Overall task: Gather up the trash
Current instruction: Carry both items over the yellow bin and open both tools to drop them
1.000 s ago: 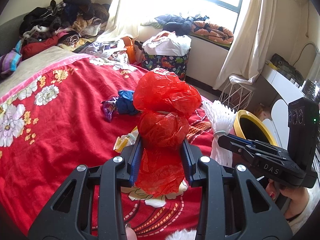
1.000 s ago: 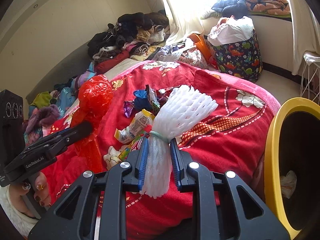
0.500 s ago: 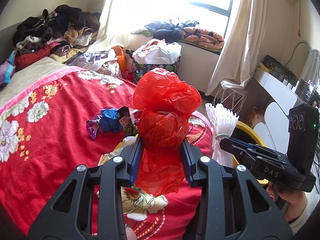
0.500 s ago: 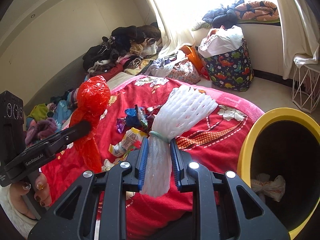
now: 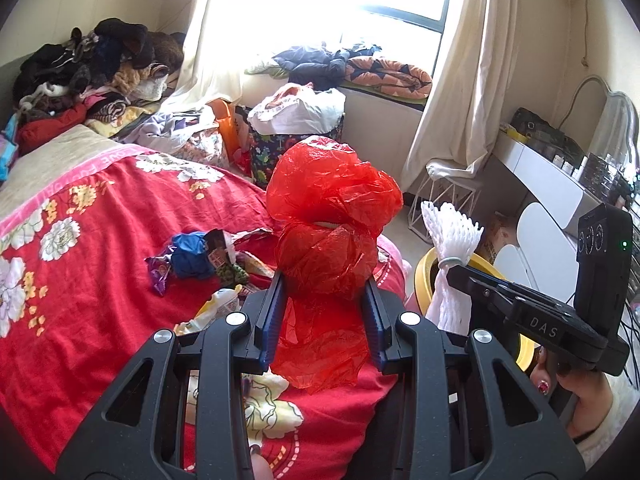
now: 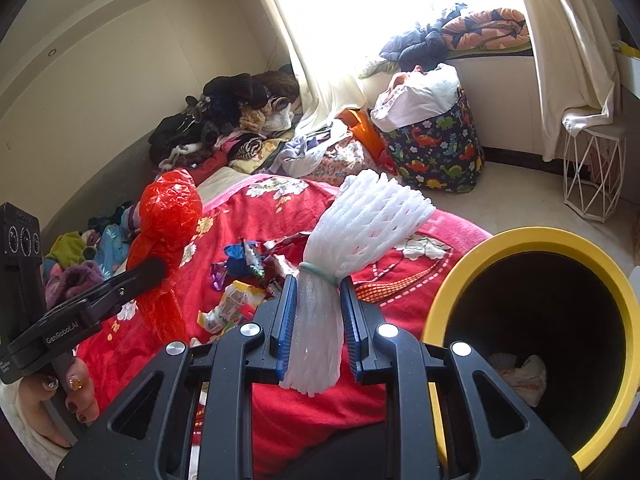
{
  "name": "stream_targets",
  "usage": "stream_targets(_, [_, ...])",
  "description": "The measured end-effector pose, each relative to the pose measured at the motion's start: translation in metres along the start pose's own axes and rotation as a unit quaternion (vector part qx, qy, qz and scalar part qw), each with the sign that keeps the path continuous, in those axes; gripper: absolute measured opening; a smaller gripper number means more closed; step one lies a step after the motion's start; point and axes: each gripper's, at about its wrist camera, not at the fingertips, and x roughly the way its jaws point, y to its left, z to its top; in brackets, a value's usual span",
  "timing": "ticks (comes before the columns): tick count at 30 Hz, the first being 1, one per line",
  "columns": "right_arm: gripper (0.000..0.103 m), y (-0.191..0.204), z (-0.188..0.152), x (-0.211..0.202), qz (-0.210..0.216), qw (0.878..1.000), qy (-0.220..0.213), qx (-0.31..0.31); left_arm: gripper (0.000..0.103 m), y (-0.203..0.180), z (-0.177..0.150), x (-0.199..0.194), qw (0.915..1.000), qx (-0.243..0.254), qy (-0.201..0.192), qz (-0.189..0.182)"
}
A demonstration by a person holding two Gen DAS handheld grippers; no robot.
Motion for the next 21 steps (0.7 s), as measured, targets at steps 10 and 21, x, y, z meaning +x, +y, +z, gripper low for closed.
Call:
stream_targets(10, [0.022, -0.022, 0.003, -0.012, -0.02, 0.999, -0.013, 0.023, 0.028, -0.021, 0.004, 0.006, 0.9997, 0.016, -0.003, -0.016])
stream_targets(21, [0.022, -0.042, 0.002, -0.027, -0.044, 0.998, -0.021, 0.039, 0.028, -0.041, 0.006, 0.016, 0.999, 0.027, 0.0, -0.035])
